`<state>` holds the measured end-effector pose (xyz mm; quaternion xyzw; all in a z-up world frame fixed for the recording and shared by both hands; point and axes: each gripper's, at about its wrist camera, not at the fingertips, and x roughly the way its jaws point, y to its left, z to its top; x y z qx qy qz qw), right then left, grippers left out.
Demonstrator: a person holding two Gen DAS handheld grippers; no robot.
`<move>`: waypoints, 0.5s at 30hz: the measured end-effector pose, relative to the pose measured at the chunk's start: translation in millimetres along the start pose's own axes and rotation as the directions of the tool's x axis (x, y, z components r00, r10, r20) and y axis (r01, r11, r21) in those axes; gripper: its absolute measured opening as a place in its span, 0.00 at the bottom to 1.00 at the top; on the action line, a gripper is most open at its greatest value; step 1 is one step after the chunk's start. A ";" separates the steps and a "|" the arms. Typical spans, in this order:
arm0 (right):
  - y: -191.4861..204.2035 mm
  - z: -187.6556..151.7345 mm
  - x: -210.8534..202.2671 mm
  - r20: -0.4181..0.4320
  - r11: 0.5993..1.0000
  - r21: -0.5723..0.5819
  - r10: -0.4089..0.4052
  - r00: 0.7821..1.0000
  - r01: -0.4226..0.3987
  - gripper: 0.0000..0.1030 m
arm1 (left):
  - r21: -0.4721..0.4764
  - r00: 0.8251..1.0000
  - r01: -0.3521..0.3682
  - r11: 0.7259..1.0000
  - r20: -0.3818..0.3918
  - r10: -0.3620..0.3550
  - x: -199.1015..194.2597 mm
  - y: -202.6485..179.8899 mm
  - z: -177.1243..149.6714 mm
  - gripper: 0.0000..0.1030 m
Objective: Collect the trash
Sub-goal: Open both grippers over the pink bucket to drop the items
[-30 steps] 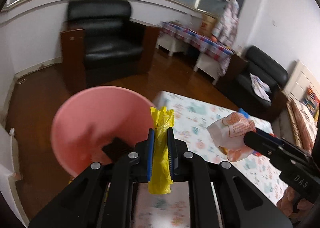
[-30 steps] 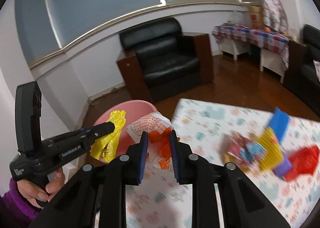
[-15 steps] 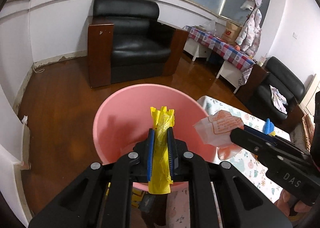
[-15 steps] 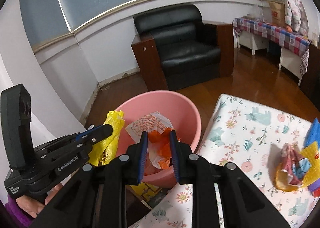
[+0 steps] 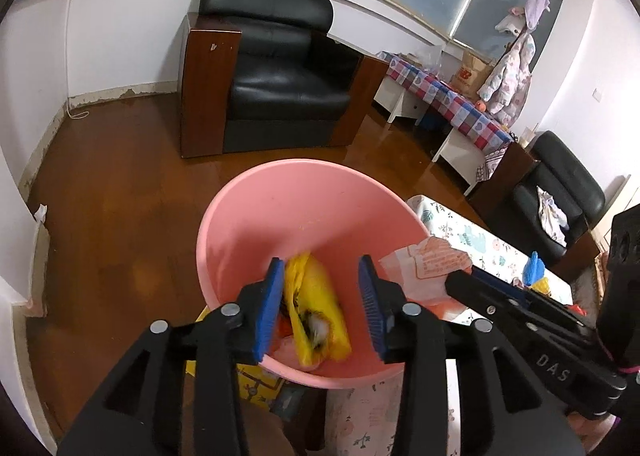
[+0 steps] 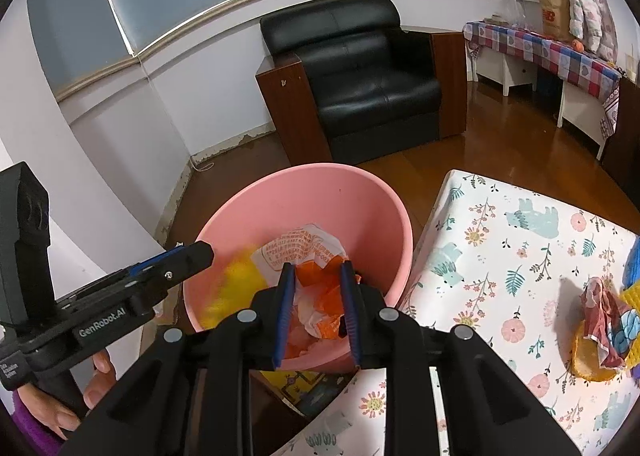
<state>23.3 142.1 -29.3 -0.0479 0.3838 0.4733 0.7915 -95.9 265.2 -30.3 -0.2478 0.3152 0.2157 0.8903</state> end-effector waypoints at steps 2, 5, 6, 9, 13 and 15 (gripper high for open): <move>0.6 0.2 1.6 0.000 1.000 -0.003 0.000 1.000 0.000 0.23 | 0.003 1.000 -0.006 1.000 0.001 0.006 0.5 1.7 1.6 0.38; 1.1 -0.2 3.2 0.001 1.000 -0.007 0.001 1.000 -0.001 0.31 | 0.006 1.000 -0.011 1.000 0.001 0.011 -0.4 -0.4 0.4 0.38; 0.9 -0.4 3.4 0.001 1.000 -0.007 0.003 1.000 -0.003 0.32 | 0.007 1.000 -0.013 1.000 0.001 0.013 -0.5 -1.1 0.2 0.38; 1.9 -1.6 3.5 -0.001 1.000 -0.011 0.010 1.000 -0.010 0.33 | 0.010 1.000 -0.014 1.000 0.000 0.014 -1.0 -3.3 -0.6 0.38; -0.6 -4.4 -2.3 0.009 1.000 -0.005 0.015 1.000 -0.015 0.43 | 0.017 1.000 -0.011 1.000 0.000 0.011 -1.0 -5.9 -0.7 0.38; -2.7 -6.6 -7.5 0.020 1.000 -0.002 0.012 1.000 -0.012 0.43 | 0.027 1.000 -0.007 1.000 -0.002 0.007 -1.8 -9.7 -1.6 0.38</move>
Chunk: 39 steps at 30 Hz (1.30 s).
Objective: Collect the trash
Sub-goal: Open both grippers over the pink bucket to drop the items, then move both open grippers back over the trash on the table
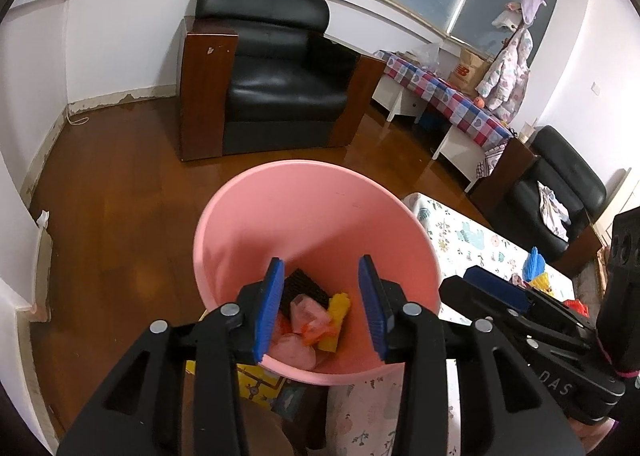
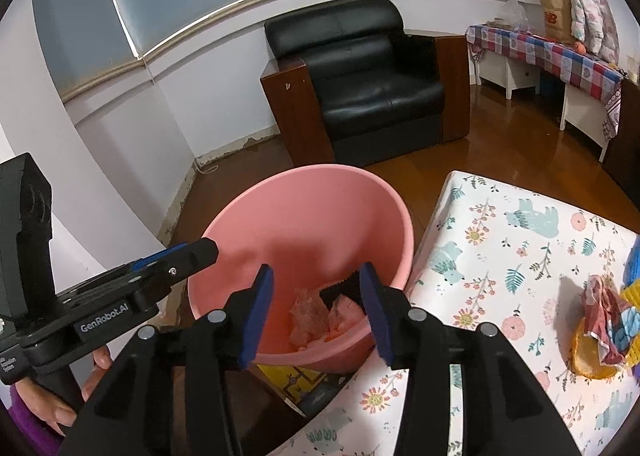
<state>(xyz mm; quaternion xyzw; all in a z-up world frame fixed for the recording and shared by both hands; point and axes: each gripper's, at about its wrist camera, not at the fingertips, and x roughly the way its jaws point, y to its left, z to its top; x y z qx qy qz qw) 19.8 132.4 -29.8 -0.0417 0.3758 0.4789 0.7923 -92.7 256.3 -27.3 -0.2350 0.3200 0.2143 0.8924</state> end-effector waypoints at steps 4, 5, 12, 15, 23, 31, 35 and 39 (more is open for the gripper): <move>-6.7 -7.2 -12.9 0.008 1.000 0.004 -0.014 1.000 0.014 0.43 | 0.015 1.000 0.019 1.000 0.000 -0.019 -2.2 -10.7 -2.7 0.38; -8.5 -9.3 -16.8 0.010 1.000 0.006 -0.016 1.000 0.016 0.43 | 0.021 1.000 0.024 0.999 0.000 -0.024 -3.1 -12.9 -4.0 0.38; -30.2 -31.9 -55.0 0.035 0.997 0.029 -0.074 0.997 0.073 0.43 | 0.102 0.998 0.068 0.992 -0.016 -0.067 -5.7 -49.3 -13.4 0.38; -44.8 -44.9 -72.4 0.042 0.993 0.053 -0.108 0.993 0.106 0.43 | 0.141 0.996 0.088 0.986 -0.027 -0.085 -4.6 -67.4 -19.6 0.38; -100.3 -86.9 -129.5 0.076 0.960 0.159 -0.246 0.966 0.232 0.43 | 0.232 0.989 0.145 0.962 -0.069 -0.133 5.5 -123.6 -33.3 0.38; -160.8 -127.3 -174.9 0.074 0.886 0.297 -0.392 0.917 0.355 0.43 | 0.284 0.962 0.258 0.923 -0.163 -0.218 26.5 -185.5 -46.2 0.38; -187.2 -140.9 -189.1 0.068 0.853 0.370 -0.421 0.905 0.369 0.43 | 0.288 0.945 0.304 0.908 -0.211 -0.250 44.0 -214.5 -50.4 0.38; -204.7 -149.5 -198.7 0.069 0.833 0.408 -0.437 0.897 0.374 0.43 | 0.320 0.948 0.295 0.900 -0.217 -0.233 63.1 -236.9 -49.5 0.38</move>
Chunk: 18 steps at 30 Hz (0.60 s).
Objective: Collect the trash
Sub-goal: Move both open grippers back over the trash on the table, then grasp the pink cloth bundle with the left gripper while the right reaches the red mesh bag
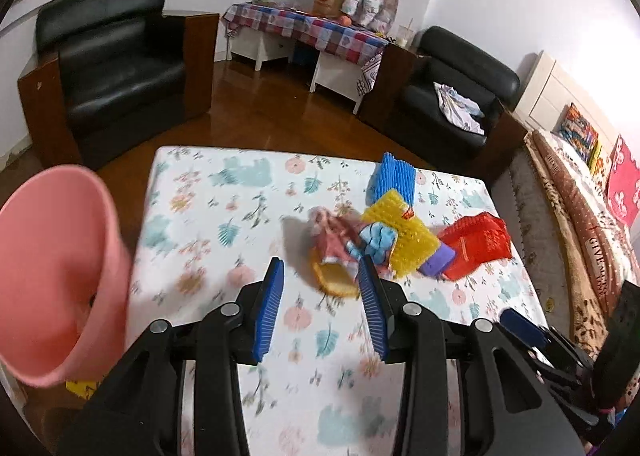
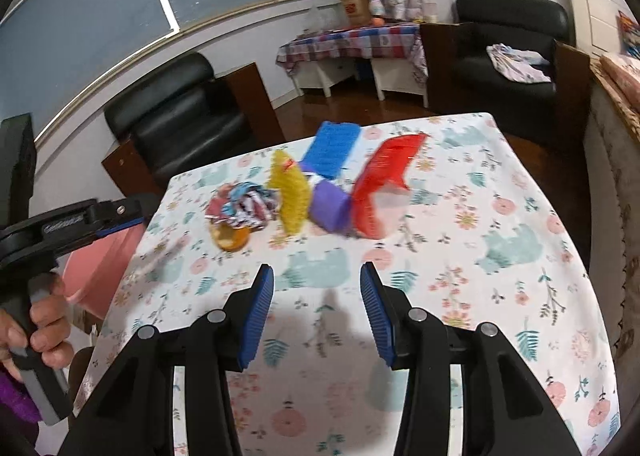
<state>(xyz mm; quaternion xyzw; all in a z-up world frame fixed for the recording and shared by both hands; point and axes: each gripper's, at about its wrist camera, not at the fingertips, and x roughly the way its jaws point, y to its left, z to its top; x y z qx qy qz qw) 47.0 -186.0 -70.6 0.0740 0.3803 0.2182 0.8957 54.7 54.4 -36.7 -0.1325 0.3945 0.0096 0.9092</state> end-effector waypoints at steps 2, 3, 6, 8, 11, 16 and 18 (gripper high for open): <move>-6.8 -0.1 -1.5 0.004 1.000 0.016 0.000 1.000 0.000 0.43 | 0.010 1.000 -0.015 1.000 -0.011 0.015 13.4 -3.9 5.8 0.38; -7.1 0.8 0.5 0.005 1.000 0.021 0.000 1.000 0.000 0.43 | 0.010 1.000 -0.019 1.000 -0.021 0.019 22.3 -4.7 9.3 0.38; -13.4 4.0 2.3 0.006 0.999 0.051 0.008 1.000 -0.009 0.43 | -0.003 0.998 -0.029 1.000 -0.057 0.029 46.6 -2.7 17.6 0.38; -16.7 6.2 1.2 0.013 0.997 0.071 0.016 1.000 -0.017 0.43 | -0.022 0.996 -0.035 0.999 -0.084 0.033 61.9 -0.2 21.9 0.38; -22.2 12.5 -0.3 0.037 0.995 0.092 0.020 0.999 -0.024 0.44 | -0.076 0.991 -0.027 0.997 -0.134 0.016 85.3 8.4 25.9 0.38; -28.1 25.5 1.6 0.063 0.991 0.129 0.032 0.997 -0.040 0.47 | -0.135 0.989 0.050 0.990 -0.129 -0.068 94.4 10.6 24.5 0.38; -29.8 29.4 5.7 0.061 0.988 0.143 0.042 0.997 -0.050 0.47 | -0.106 0.989 0.074 0.992 -0.122 -0.087 92.3 5.7 20.4 0.24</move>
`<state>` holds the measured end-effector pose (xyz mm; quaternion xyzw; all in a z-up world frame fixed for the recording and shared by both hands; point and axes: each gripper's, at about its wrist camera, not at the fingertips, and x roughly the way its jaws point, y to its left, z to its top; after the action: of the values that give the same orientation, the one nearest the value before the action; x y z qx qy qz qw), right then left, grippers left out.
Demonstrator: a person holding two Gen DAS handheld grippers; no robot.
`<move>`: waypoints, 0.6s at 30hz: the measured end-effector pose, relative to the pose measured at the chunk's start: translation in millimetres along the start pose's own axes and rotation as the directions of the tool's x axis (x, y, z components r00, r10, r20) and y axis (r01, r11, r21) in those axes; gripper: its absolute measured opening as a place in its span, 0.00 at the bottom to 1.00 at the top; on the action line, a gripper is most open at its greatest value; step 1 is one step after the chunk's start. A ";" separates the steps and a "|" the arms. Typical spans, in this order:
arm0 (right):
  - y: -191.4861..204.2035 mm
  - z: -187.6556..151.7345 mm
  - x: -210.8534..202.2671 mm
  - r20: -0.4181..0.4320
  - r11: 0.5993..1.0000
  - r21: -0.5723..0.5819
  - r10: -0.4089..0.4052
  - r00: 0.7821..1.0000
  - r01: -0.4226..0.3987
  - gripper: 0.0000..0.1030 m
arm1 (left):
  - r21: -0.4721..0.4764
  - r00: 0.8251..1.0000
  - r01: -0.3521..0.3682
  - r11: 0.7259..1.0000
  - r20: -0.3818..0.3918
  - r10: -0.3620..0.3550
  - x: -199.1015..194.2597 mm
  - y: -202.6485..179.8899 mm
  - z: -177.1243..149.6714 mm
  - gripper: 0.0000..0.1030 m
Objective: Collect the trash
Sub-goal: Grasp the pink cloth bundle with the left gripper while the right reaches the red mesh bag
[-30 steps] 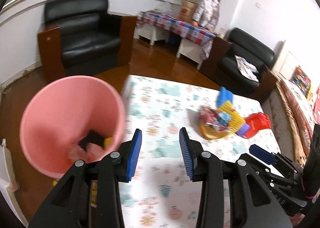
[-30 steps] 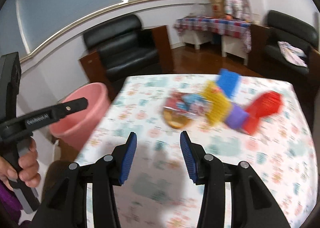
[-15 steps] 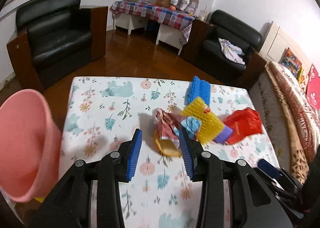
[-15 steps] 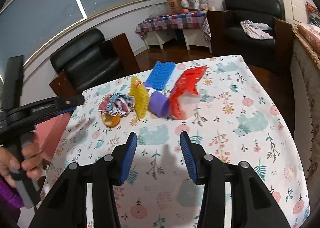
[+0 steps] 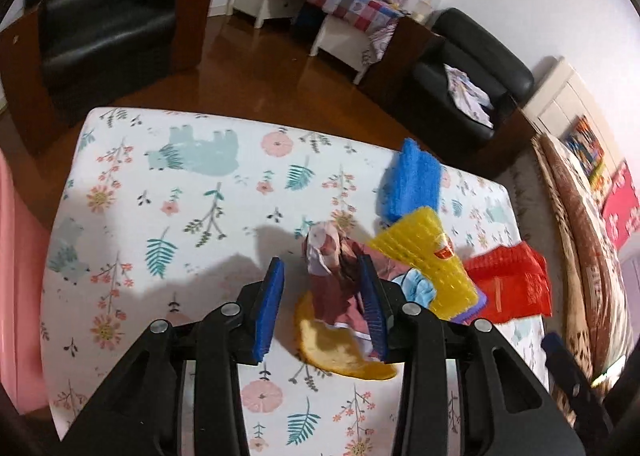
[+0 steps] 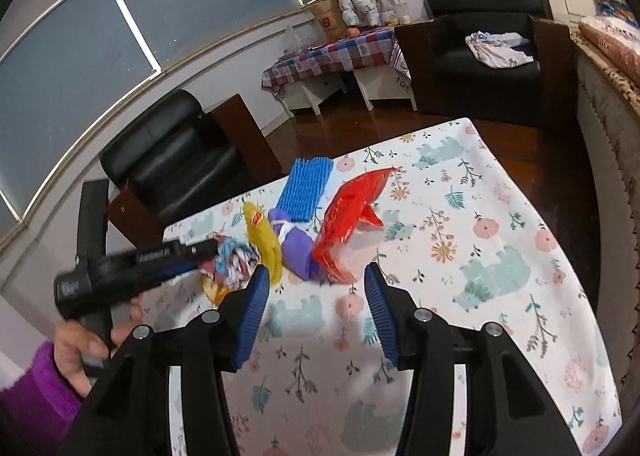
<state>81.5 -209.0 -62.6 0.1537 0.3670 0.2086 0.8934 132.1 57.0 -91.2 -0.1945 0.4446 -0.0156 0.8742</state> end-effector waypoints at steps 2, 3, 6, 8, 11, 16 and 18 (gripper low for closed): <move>-1.3 2.4 6.8 -0.011 1.000 0.012 0.006 1.000 -0.006 0.47 | 0.030 1.000 0.006 1.000 0.004 -0.007 -3.2 -3.1 -3.5 0.19; -2.2 3.6 11.5 -0.018 1.000 0.020 0.010 1.000 -0.009 0.47 | 0.038 1.000 0.011 0.999 0.009 -0.012 -5.2 -4.1 -4.9 0.13; -4.5 6.8 21.4 -0.024 0.999 0.044 0.013 1.000 -0.012 0.47 | 0.047 0.999 0.033 0.998 0.021 -0.034 -15.1 -5.5 -9.6 0.13; -5.8 9.4 26.4 -0.020 0.998 0.058 0.011 1.000 -0.010 0.47 | 0.048 0.999 0.045 0.998 0.028 -0.046 -22.5 -5.8 -13.3 0.12; -7.8 12.7 33.8 -0.013 0.998 0.068 0.003 1.000 -0.002 0.47 | 0.041 0.998 0.057 0.998 0.033 -0.059 -31.6 -5.3 -16.3 0.12; -11.8 16.7 38.3 0.003 0.997 0.080 -0.011 1.000 0.011 0.34 | 0.015 0.995 0.077 0.997 0.056 -0.078 -52.6 -1.5 -21.6 0.12; -13.3 17.0 38.9 0.000 0.997 0.075 -0.019 1.000 0.019 0.26 | 0.013 0.995 0.080 0.997 0.061 -0.081 -60.0 -0.3 -24.0 0.12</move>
<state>122.2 -203.7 -79.7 0.1835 0.3758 0.1861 0.8891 77.0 60.9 -57.5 -0.2080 0.4091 -0.0472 0.8872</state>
